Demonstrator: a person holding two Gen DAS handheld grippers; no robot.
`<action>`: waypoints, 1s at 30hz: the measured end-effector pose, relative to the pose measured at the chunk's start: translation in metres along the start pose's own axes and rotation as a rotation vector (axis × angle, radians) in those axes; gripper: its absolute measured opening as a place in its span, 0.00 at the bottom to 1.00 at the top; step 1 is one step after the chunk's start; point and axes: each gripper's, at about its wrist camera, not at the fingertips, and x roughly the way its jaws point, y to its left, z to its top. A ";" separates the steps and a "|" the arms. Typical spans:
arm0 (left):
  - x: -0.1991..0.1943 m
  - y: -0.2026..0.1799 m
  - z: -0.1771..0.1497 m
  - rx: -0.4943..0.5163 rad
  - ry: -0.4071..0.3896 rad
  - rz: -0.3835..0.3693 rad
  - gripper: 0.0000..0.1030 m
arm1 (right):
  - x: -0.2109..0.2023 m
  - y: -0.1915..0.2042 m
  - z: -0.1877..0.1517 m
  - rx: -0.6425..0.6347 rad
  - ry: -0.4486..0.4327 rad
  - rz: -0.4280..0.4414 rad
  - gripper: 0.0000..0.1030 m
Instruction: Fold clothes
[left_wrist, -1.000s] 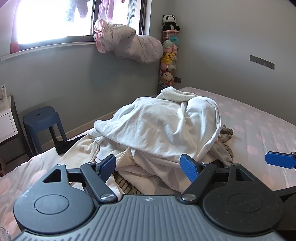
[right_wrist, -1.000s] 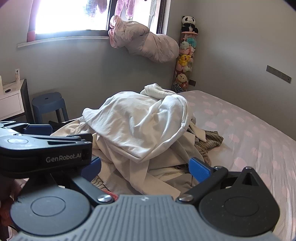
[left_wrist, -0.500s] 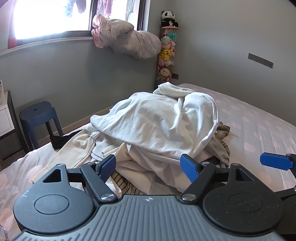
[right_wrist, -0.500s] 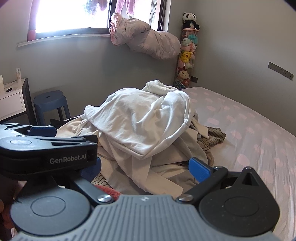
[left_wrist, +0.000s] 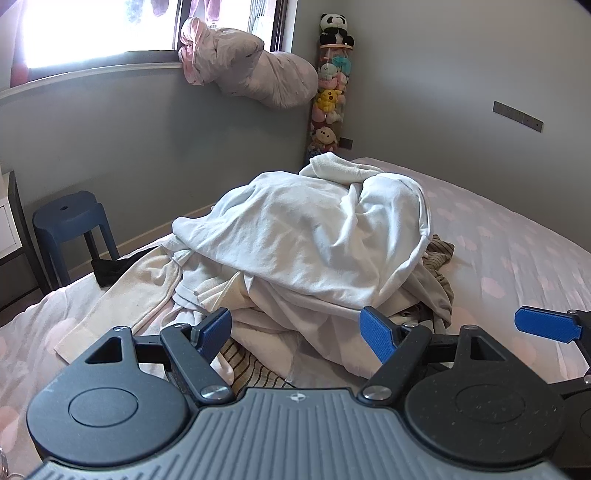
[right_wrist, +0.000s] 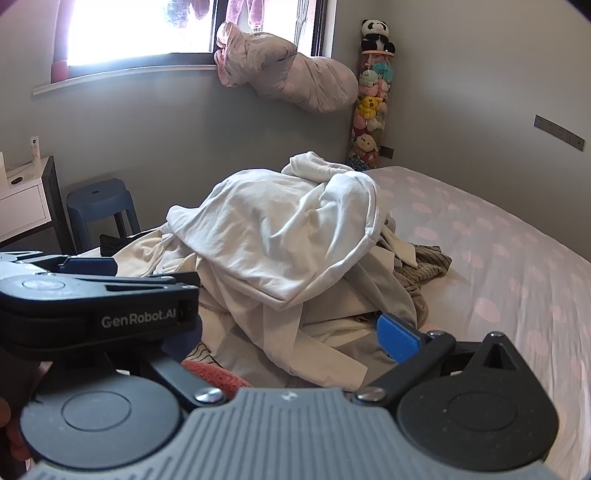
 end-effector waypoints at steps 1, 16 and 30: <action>0.001 0.000 0.000 0.000 0.002 0.000 0.74 | 0.000 0.000 -0.001 0.001 0.003 0.000 0.99; 0.004 -0.007 -0.001 0.010 0.009 0.011 0.74 | 0.004 -0.010 -0.005 0.049 0.011 0.016 0.99; 0.029 -0.006 0.013 0.035 0.033 0.031 0.74 | 0.025 -0.026 0.003 0.000 -0.007 0.008 0.99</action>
